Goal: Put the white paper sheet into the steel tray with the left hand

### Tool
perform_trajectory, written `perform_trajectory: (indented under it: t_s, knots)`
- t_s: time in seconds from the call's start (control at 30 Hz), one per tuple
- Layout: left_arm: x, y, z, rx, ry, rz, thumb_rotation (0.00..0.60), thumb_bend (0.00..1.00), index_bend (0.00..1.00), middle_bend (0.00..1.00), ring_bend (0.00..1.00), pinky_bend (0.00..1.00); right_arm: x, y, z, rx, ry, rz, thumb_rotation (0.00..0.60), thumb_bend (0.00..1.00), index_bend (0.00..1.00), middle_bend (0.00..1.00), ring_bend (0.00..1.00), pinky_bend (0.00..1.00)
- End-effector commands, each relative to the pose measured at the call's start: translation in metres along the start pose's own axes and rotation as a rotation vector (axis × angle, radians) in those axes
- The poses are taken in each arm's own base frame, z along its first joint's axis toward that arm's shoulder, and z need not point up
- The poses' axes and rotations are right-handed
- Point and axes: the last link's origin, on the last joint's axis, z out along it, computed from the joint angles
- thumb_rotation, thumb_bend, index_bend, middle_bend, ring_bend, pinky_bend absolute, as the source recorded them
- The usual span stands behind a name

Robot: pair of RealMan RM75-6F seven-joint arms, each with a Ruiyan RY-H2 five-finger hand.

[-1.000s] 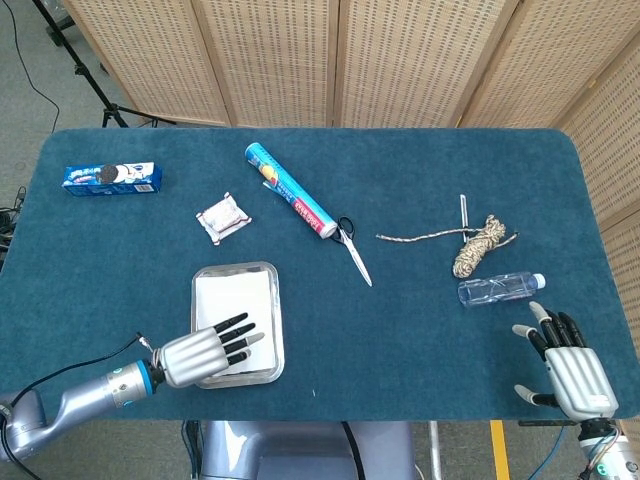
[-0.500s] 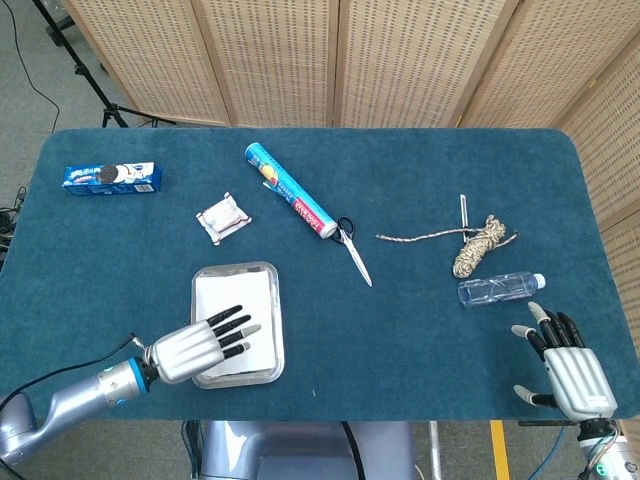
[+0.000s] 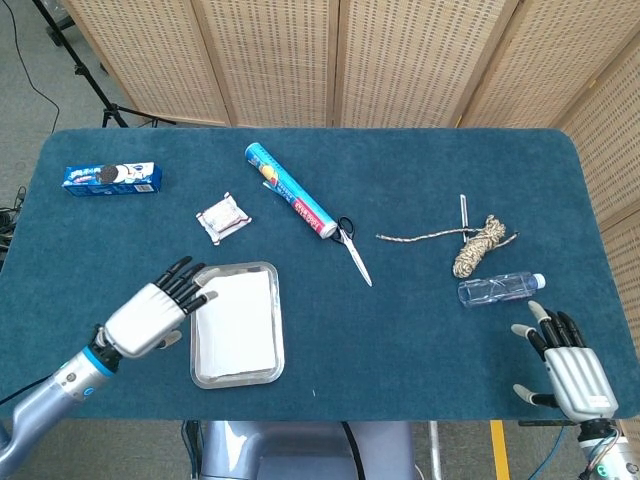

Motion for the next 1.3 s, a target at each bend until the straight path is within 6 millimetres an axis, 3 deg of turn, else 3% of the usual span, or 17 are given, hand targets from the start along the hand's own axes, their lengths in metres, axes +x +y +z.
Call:
perform_trajectory:
  t_s: [0.03, 0.13, 0.23, 0.43, 0.5, 0.93, 1.3]
  knots:
    - [-0.005, -0.007, -0.022, 0.178, 0.057, -0.113, 0.6, 0.0, 0.23, 0.0, 0.0, 0.0, -0.001, -0.001, 0.0, 0.004, 0.001, 0.0, 0.6, 0.0, 0.23, 0.0, 0.0, 0.0]
    - [-0.019, -0.006, -0.03, 0.222, 0.03, -0.185, 0.6, 0.04, 0.23, 0.0, 0.0, 0.0, -0.002, -0.002, 0.0, 0.009, -0.004, -0.002, 0.6, 0.0, 0.23, 0.0, 0.0, 0.0]
    - [-0.031, -0.006, -0.03, 0.243, -0.021, -0.271, 0.6, 0.18, 0.25, 0.0, 0.0, 0.0, -0.003, -0.003, 0.0, 0.014, -0.008, -0.005, 0.6, 0.0, 0.23, 0.0, 0.0, 0.0]
    - [-0.039, -0.001, -0.012, 0.236, -0.094, -0.385, 0.6, 0.41, 0.32, 0.07, 0.01, 0.05, -0.003, -0.002, 0.001, 0.008, -0.012, -0.002, 0.6, 0.0, 0.23, 0.0, 0.0, 0.0]
    - [-0.039, 0.001, -0.005, 0.237, -0.147, -0.43, 0.6, 0.44, 0.32, 0.07, 0.01, 0.06, -0.004, -0.002, 0.001, 0.01, -0.014, -0.002, 0.6, 0.0, 0.23, 0.0, 0.0, 0.0]
    - [-0.025, 0.011, 0.033, 0.24, -0.316, -0.537, 0.6, 0.41, 0.32, 0.07, 0.01, 0.06, -0.003, -0.002, 0.001, 0.014, -0.012, 0.0, 0.6, 0.0, 0.23, 0.0, 0.0, 0.0]
    - [-0.019, 0.032, 0.063, 0.214, -0.438, -0.57, 0.6, 0.29, 0.29, 0.04, 0.0, 0.06, 0.0, 0.0, 0.0, 0.012, -0.003, 0.008, 0.6, 0.0, 0.23, 0.0, 0.0, 0.0]
